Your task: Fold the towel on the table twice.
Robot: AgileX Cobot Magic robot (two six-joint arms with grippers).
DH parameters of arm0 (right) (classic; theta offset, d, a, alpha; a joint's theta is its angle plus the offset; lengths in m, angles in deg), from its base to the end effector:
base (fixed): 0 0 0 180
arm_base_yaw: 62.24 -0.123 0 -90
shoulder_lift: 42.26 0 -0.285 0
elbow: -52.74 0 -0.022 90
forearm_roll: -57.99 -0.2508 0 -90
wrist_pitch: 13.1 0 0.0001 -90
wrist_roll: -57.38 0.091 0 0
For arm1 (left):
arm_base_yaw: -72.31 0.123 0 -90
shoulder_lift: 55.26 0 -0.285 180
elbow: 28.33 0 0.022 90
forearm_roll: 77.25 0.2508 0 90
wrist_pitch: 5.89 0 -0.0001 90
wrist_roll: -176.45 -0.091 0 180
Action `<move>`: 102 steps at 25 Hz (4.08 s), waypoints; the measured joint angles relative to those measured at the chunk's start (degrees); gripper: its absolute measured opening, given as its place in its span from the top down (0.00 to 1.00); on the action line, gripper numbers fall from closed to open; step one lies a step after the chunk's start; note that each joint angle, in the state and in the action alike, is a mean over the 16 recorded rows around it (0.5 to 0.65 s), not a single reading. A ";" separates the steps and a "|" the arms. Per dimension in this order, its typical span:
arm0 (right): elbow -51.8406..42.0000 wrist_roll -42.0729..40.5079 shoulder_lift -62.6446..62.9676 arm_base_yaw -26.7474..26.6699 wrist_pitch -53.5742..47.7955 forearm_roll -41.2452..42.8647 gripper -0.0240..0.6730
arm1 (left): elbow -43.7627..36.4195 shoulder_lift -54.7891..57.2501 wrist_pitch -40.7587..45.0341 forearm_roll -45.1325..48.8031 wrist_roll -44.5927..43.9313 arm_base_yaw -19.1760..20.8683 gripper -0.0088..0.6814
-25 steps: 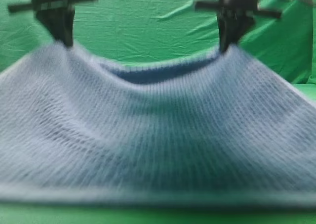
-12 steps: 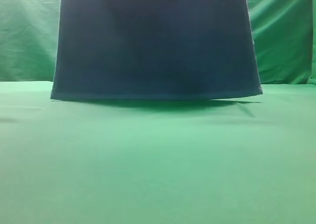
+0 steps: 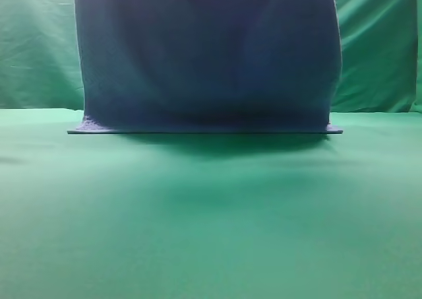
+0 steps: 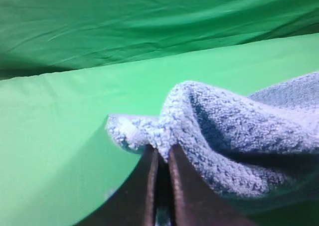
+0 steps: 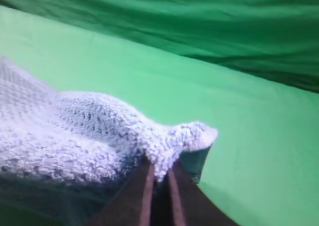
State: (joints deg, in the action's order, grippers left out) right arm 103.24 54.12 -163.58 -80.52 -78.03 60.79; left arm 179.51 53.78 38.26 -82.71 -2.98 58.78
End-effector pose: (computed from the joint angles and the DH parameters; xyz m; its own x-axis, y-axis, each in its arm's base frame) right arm 0.4202 0.1346 0.4045 -0.6558 -0.2982 -0.6936 -0.3359 0.9380 -0.0857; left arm 0.3987 -0.1022 0.4001 -0.5814 0.0595 -0.8114 0.2413 0.9651 -0.1021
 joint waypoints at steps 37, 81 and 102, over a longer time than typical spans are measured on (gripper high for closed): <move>-75.79 16.66 50.09 -16.43 7.10 -2.84 0.97 | -70.55 -52.98 -0.01 -20.83 -7.54 -0.20 0.99; -51.44 17.79 12.94 -5.42 24.68 10.38 0.28 | -42.74 -9.53 -21.45 -14.14 -7.87 -0.20 0.32; -51.85 9.02 52.38 -5.42 3.96 0.79 0.97 | -39.07 -50.72 3.97 -13.39 -11.04 -0.20 0.92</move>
State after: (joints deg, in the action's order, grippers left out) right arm 51.39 63.14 -111.19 -85.93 -74.07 61.58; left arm 140.44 3.06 42.23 -96.10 -14.02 58.59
